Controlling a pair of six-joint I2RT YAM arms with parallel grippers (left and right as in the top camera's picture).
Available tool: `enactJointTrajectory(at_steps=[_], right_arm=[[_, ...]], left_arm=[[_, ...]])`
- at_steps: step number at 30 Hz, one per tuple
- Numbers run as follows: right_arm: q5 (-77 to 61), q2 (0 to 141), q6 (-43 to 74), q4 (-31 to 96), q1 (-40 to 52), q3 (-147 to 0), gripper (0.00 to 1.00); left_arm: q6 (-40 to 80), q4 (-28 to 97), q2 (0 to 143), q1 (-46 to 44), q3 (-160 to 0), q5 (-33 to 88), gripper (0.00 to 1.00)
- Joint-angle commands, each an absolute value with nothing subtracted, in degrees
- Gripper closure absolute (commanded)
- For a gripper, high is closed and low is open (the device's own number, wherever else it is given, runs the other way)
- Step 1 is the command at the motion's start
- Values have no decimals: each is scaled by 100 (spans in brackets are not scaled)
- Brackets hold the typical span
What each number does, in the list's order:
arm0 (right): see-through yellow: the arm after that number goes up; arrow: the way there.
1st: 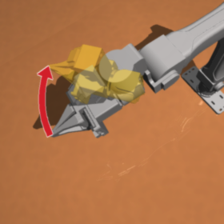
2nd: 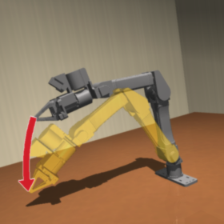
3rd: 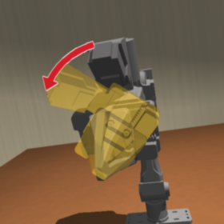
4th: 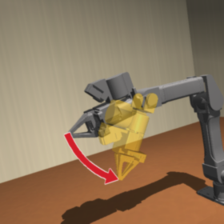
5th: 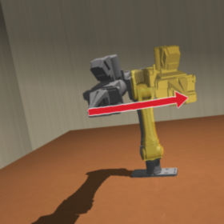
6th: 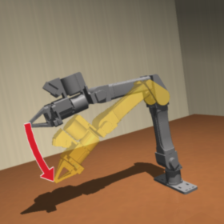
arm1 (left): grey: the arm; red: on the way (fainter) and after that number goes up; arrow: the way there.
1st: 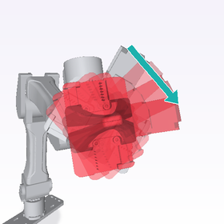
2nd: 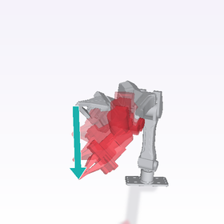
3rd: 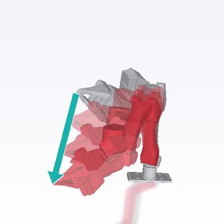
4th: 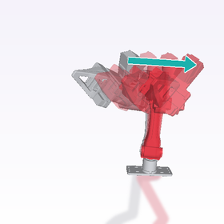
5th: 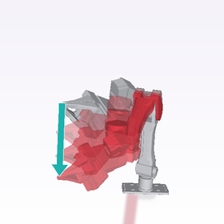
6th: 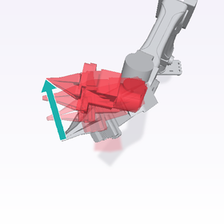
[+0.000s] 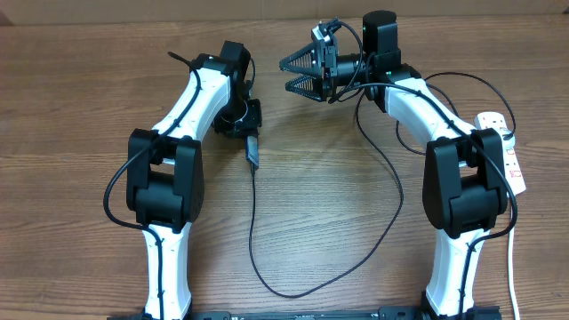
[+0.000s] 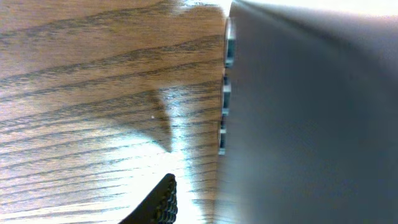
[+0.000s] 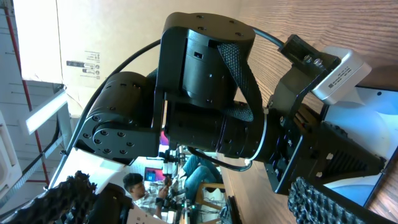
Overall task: Plug charger to phone and switch on socket
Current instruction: 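Lower the phone with the left gripper toward the table, cable attached, then lay the phone flat on the table with the left gripper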
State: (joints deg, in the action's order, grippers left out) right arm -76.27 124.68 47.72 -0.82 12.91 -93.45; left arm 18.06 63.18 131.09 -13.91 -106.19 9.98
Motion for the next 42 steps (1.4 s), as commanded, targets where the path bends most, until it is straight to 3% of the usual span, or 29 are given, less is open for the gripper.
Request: enactJointTrajectory(at_steps=[1,5,7,10,14,21,24,34,42], right_arm=[[-7697,12289,4703,-97,1299,-9445,0],[-7697,12289,4703,-97,1299,-9445,0],[-7697,12289,4703,-97,1299,-9445,0],[-7697,12289,4703,-97,1299,-9445,0],[-7697,12289,4703,-97,1299,-9445,0],[-7697,12289,4703,-97,1299,-9445,0],[-7697,12289,4703,-97,1299,-9445,0],[-7697,12289,4703,-97,1299,-9445,0],[-7697,12289,4703,-97,1299,-9445,0]], left_arm=[[1844,6316,13093,-1444,-10610,980,74],[1844,6313,13093,-1444,-10610,985,82],[1844,6313,13093,-1444,-10610,985,95],[1844,6313,13093,-1444,-10610,982,96],[1841,6313,13093,-1444,-10610,982,73],[1841,6316,13093,-1444,-10610,985,71],[1841,6316,13093,-1444,-10610,985,79],[1841,6318,13093,-1444,-10610,987,81],[1839,6322,13093,-1444,-10610,987,73]])
